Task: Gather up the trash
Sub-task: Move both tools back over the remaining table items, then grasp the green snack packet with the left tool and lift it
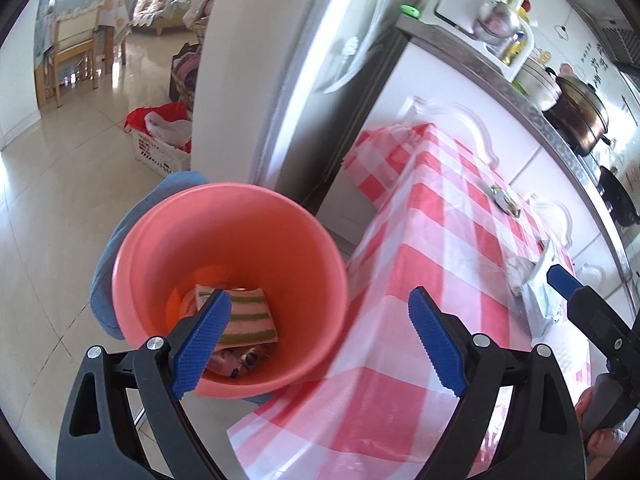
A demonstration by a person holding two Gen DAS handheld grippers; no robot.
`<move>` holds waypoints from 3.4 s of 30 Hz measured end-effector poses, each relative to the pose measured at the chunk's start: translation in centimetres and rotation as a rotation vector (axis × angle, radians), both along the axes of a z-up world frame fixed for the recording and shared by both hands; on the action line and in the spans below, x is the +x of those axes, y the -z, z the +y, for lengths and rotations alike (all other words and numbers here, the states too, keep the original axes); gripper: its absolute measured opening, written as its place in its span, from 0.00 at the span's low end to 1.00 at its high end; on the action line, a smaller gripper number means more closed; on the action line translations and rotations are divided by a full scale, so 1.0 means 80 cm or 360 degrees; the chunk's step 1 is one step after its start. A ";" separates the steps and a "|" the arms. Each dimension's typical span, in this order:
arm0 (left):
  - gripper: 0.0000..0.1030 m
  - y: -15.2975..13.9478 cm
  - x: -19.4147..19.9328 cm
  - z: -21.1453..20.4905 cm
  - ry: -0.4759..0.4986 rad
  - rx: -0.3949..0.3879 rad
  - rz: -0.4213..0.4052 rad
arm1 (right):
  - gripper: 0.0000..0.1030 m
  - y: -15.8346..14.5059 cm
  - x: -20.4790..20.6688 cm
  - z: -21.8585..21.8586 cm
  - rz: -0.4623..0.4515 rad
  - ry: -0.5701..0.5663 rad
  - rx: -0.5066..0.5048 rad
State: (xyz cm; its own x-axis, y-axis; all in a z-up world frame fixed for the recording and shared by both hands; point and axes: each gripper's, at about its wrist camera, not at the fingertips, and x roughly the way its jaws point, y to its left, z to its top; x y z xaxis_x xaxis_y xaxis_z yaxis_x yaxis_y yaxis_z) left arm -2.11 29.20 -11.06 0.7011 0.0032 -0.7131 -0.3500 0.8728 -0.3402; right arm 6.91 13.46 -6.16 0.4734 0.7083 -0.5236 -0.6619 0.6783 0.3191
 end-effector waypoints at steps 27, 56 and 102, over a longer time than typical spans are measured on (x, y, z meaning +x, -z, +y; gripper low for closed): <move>0.88 -0.035 0.027 -0.109 0.0265 0.0100 0.0015 | 0.90 -0.011 0.004 -0.132 -0.0102 0.0271 0.0193; 0.88 -0.106 0.178 -0.212 0.0446 -0.0162 0.0025 | 0.90 0.029 0.092 -0.351 0.0118 0.0833 0.0478; 0.38 -0.037 0.508 -0.412 0.0640 0.0282 0.0461 | 0.90 0.081 0.118 -0.441 0.0335 0.1012 0.0715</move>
State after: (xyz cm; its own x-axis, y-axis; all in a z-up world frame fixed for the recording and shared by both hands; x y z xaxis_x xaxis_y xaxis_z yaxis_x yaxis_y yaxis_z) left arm 38.49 -3.75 -8.08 0.4459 -0.0874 -0.8908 -0.0331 0.9929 -0.1140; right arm 16.33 -21.78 -12.64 0.7800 0.5005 -0.3757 -0.0882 0.6823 0.7258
